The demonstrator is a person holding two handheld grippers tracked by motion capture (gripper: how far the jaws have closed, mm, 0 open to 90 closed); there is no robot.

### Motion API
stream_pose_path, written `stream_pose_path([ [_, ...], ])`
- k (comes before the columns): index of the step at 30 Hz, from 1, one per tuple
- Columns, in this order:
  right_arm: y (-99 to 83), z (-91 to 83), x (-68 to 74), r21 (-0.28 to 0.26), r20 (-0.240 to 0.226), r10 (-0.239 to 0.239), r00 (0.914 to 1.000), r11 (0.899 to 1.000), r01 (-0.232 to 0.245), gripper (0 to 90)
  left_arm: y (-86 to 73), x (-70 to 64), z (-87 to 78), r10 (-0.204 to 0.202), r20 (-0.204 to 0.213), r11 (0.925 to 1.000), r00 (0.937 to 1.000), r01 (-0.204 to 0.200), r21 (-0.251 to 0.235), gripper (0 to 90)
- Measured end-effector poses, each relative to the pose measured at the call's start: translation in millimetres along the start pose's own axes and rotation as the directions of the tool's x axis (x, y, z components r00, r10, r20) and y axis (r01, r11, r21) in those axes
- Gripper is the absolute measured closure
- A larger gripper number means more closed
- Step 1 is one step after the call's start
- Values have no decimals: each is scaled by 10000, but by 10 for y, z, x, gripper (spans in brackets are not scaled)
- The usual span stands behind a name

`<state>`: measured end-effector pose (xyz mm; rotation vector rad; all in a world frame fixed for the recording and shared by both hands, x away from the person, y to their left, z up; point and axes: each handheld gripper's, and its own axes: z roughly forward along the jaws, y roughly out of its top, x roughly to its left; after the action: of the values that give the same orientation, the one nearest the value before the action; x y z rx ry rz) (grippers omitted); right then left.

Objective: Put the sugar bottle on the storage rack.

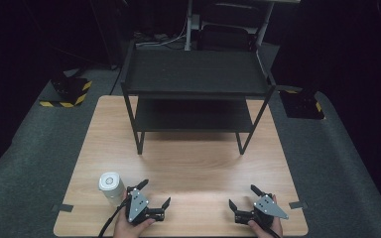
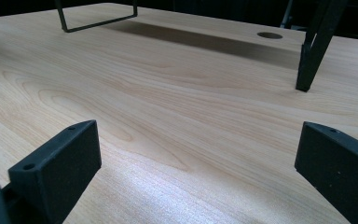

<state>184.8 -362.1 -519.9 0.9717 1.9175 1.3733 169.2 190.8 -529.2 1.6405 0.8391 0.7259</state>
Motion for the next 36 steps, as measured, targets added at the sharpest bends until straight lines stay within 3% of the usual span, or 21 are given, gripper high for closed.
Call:
stream_pose_path([
  [8, 0, 1, 0, -7, 6, 15, 10000, 10000, -15, 0, 148, -42, -144, 106, -89, 9975, 9999, -112, -697, 5],
  [20, 0, 4, 1, -9, 15, 36, 10000, 10000, -36, 0, 327, -83, -362, 92, -1178, 9912, 9930, -246, -1300, 5],
  [25, 1, 4, -2, -4, 0, 44, 10000, 10000, -44, 0, 338, -37, -493, 45, -1920, 9884, 9814, -334, -1478, 5],
  [28, 3, 8, -2, 1, 5, 58, 10000, 10000, -58, 0, 337, -12, -538, 13, -2125, 9876, 9772, -346, -1529, 5],
  [29, 1, 10, -1, -14, 14, 65, 10000, 10000, -65, 0, 336, 13, -596, -62, -2418, 9866, 9703, -335, -1599, 5],
  [31, 5, 13, -1, 2, 10, 74, 10000, 10000, -74, 0, 335, 29, -626, -107, -2530, 9858, 9674, -321, -1646, 5],
  [35, 8, 20, -7, 12, 3, 83, 10000, 10000, -83, 0, 313, 87, -746, -348, -3127, 9850, 9492, -203, -1712, 6],
  [36, 8, 20, -7, 12, 3, 83, 10000, 10000, -83, 0, 313, 87, -746, -348, -3127, 9850, 9492, -203, -1712, 6],
])
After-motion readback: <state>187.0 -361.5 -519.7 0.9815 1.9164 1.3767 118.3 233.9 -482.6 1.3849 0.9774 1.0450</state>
